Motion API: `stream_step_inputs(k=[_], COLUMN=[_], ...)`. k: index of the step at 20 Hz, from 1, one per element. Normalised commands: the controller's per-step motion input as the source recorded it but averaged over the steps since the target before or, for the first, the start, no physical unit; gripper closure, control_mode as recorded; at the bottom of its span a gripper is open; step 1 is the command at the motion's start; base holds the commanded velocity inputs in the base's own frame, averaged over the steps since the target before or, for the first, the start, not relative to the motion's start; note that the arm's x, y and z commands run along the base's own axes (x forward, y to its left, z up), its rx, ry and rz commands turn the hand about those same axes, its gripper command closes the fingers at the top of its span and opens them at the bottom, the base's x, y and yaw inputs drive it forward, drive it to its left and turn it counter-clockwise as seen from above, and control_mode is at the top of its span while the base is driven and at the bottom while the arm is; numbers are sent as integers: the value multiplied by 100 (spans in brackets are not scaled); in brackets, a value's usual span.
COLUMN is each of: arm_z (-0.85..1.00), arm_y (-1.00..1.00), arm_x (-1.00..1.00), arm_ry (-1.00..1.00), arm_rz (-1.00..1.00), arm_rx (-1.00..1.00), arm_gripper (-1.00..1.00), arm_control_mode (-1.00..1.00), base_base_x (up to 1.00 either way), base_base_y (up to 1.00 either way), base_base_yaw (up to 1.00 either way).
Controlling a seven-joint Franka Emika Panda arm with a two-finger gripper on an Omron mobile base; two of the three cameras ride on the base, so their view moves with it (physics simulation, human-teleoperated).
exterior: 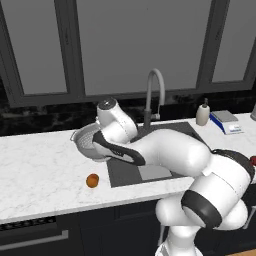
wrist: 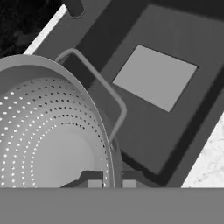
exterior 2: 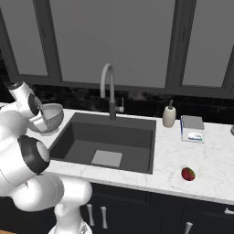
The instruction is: Put the colander in the sink, put the peach, mango in the colander, and turn on the sink faucet and pour water over the colander.
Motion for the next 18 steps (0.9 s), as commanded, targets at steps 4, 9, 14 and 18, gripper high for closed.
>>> stream_step_inputs(k=[4,9,14,18], arm_z=[43,4,0,0], arm_y=[-91,-99,-86,-59], arm_x=[-14,-12,-11,0], arm_ry=[-14,-7,0,1], arm_rz=[-22,-25,-21,-12], arm_rx=[15,11,1,0], arm_gripper=[100,100,100,100], arm_control_mode=[-100,-100,-100,-100], base_base_x=[0,0,0,0], base_base_y=[0,0,0,0], base_base_yaw=[0,0,0,0])
